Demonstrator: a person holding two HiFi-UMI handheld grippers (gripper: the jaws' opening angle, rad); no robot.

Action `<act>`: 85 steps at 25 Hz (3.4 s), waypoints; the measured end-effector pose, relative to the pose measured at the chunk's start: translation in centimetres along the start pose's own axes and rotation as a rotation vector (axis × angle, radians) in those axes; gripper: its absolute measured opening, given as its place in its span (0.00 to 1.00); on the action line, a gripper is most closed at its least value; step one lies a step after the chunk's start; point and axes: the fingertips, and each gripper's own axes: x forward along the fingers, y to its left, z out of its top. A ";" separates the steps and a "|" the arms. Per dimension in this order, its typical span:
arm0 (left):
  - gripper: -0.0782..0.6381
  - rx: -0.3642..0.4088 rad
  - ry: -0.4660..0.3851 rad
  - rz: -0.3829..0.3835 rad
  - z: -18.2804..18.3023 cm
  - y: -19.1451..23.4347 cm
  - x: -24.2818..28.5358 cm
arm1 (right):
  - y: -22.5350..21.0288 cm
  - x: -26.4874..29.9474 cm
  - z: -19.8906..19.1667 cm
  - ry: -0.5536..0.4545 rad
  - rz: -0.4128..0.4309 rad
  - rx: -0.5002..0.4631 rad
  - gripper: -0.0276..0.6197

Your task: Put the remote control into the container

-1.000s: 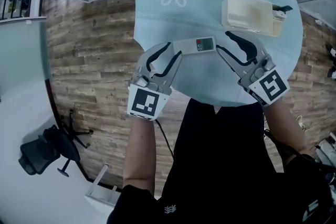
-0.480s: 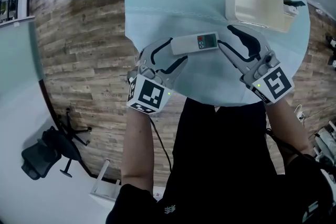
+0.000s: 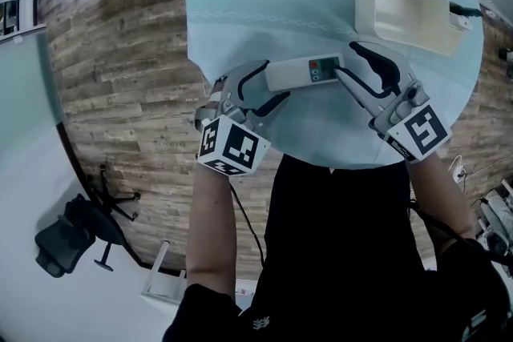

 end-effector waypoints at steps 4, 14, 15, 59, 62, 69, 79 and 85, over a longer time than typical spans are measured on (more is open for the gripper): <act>0.54 0.024 0.049 -0.051 -1.0 -0.5 1.4 | -0.2 0.3 -0.4 0.004 0.005 -0.001 0.32; 0.55 0.018 0.102 -0.111 -1.8 -1.0 3.4 | -1.3 -0.9 -0.2 -0.004 -0.021 0.015 0.32; 0.55 0.015 0.107 -0.115 -1.8 -1.0 3.4 | -1.3 -1.0 -0.1 -0.009 -0.020 0.018 0.32; 0.52 -0.094 0.191 -0.019 0.5 -1.5 1.9 | 7.9 0.0 -10.2 0.136 0.210 0.699 0.52; 0.52 -0.090 0.187 -0.015 0.7 -1.6 1.8 | 7.8 0.6 -9.8 0.123 0.238 0.763 0.55; 0.52 -0.085 0.167 -0.015 1.5 -2.1 1.0 | 8.3 1.6 -9.7 0.121 0.257 0.860 0.59; 0.52 -0.095 0.138 0.010 3.0 -2.1 -0.8 | 7.7 2.1 -8.4 0.044 0.282 0.987 0.63; 0.52 -0.099 0.115 0.012 4.2 -2.1 -1.1 | 6.0 2.0 -7.6 -0.009 0.241 1.012 0.63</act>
